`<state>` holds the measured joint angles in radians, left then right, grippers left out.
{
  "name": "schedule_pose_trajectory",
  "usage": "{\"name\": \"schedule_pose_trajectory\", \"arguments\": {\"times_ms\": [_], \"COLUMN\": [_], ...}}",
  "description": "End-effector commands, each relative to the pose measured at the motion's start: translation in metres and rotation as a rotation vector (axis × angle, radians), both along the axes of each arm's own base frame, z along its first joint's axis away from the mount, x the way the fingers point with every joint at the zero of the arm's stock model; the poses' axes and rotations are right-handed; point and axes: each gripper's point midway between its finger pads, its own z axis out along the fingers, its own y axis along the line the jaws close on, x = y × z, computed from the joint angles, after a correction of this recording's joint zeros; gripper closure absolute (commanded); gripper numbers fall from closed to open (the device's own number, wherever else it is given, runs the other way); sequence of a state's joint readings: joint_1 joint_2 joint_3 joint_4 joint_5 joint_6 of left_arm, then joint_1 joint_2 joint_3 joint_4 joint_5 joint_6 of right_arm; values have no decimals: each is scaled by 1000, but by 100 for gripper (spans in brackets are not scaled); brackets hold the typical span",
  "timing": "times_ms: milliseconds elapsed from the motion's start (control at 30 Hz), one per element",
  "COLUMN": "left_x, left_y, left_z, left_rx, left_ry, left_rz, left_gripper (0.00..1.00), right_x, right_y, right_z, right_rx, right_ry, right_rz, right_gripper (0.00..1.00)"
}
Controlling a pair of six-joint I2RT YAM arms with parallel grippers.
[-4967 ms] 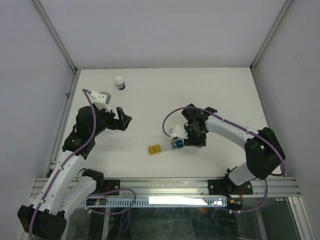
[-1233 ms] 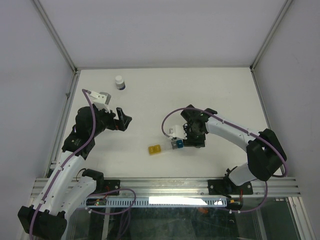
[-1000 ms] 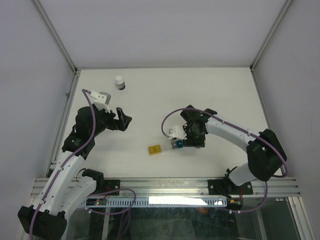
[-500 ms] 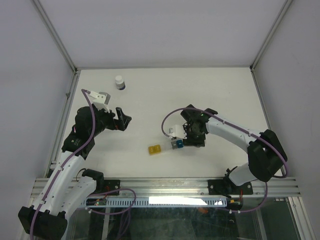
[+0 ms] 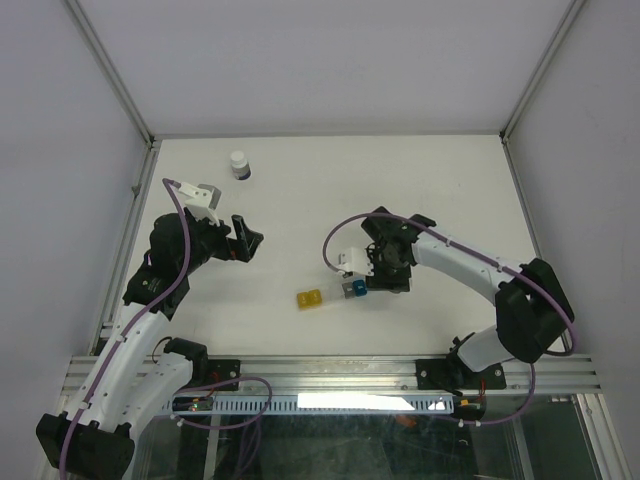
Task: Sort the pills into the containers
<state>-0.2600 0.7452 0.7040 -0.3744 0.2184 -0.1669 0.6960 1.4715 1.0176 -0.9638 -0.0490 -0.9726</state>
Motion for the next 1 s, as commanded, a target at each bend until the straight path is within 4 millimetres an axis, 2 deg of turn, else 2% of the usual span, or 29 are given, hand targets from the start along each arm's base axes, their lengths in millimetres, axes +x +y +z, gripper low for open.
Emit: {"name": "schedule_pose_trajectory", "arguments": {"times_ms": [0,33,100,133,200,267,367,400,433,467,533,600,633,700,733,767,800,867,900,967], "left_x": [2,2,2,2,2,2,1,2,2,2,1,2,1,1,1,2,2,1,2,2], "left_y": [-1,-1,-1,-1,-1,-2,-1,-1,-1,-2,-1,-2,-2,-1,-1,-2,-2,-1,-2,-2], "left_z": [12,12,15,15,13,15,13,13,15,16,14,15,15,13,14,14,15,13,12,14], "left_rx": [-3,-2,-4,-4,-3,-6,-4,-6,-6,-7,-5,-8,-8,-6,-7,-8,-8,-7,-6,-7], "left_ry": [-64,-64,-68,-70,-67,-68,-68,-66,-70,-71,-69,-69,-69,-66,-69,-67,-69,-66,-63,-63], "left_rz": [-20,-18,-21,-20,-19,-24,-24,-24,-26,-27,-23,-28,-30,-24,-25,-27,-30,-25,-26,-29], "left_gripper": [1,1,1,1,1,1,1,1,1,1,1,1,1,1,1,1,1,1,1,1], "right_x": [2,6,21,15,7,22,5,14,21,17,9,22,17,6,13,21,18,2,5,16], "right_y": [8,16,3,0,14,0,8,11,3,-2,11,2,-2,13,13,2,-7,8,14,2], "right_z": [13,19,9,9,19,6,12,11,9,8,20,13,10,22,20,11,3,15,20,11], "right_rx": [24,69,24,-7,54,16,27,55,37,4,50,29,0,66,79,36,-13,42,84,40], "right_ry": [23,-11,-120,-70,-8,-123,9,-62,-118,-92,-18,-118,-91,-7,-59,-114,-95,19,-17,-111], "right_rz": [-23,-6,15,-9,-25,2,-39,-24,-13,-18,-34,-13,-19,-34,-17,-8,-17,-41,-26,-6], "right_gripper": [100,100,100,100,100,100,100,100,100,100,100,100,100,100,100,100,100,100,100,100]}}
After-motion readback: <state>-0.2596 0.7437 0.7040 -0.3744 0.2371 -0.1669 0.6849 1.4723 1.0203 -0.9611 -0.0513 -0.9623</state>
